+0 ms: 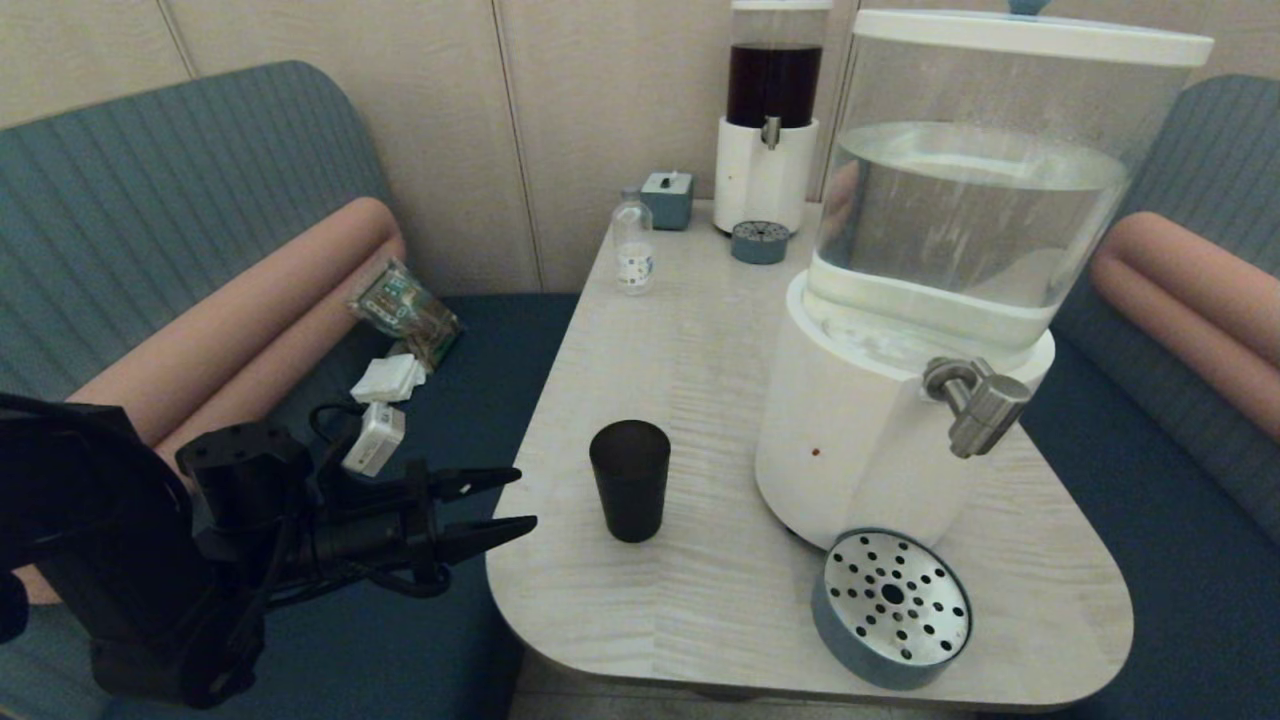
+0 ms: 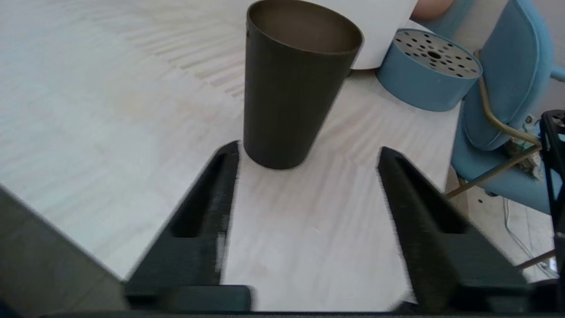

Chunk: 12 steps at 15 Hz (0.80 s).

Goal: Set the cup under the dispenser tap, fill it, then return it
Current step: Pick up the cup

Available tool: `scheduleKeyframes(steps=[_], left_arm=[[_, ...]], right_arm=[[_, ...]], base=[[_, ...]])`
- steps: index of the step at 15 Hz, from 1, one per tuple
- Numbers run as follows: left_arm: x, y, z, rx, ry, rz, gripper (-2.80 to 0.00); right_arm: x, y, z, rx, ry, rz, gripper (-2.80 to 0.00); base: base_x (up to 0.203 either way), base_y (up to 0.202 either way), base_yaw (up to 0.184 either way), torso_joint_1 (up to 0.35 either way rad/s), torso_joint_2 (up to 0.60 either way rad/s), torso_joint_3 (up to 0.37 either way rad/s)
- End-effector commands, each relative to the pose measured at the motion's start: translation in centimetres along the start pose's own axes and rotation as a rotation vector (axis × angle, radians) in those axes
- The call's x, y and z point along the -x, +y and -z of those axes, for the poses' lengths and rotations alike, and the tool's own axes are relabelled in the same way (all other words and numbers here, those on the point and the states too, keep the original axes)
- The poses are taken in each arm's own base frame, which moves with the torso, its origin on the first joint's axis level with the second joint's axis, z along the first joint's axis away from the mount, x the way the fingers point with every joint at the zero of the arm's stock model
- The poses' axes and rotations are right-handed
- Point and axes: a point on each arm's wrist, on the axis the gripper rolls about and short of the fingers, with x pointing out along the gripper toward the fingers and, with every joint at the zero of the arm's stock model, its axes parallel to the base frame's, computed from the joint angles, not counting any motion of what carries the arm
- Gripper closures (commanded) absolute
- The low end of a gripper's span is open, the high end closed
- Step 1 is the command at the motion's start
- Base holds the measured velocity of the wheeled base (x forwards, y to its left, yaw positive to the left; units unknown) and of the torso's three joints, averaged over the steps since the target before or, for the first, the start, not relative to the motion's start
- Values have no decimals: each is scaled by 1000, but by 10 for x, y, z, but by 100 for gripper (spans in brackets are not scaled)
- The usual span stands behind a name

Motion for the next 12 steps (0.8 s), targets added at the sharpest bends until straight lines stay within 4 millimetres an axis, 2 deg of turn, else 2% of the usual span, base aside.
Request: scheduleKeyframes(steps=[1,4,8,12], left_arm=[[-10,8,3,-12,-8,20,-280],[-18,17,3,-24,-18,30,-280],[-31,18,12,-12,-9,62,-280],[-53,14,17,-8,-7,102,-280]], right_arm=[[0,0,0,0,0,0,0],[0,0,0,1,0,0,0],[0,0,0,0,0,0,0],[0,0,0,0,-1,0,0]], base=[[0,0,0,0,0,0],[0,0,0,0,0,0],[0,0,0,0,0,0],[0,0,0,0,0,0]])
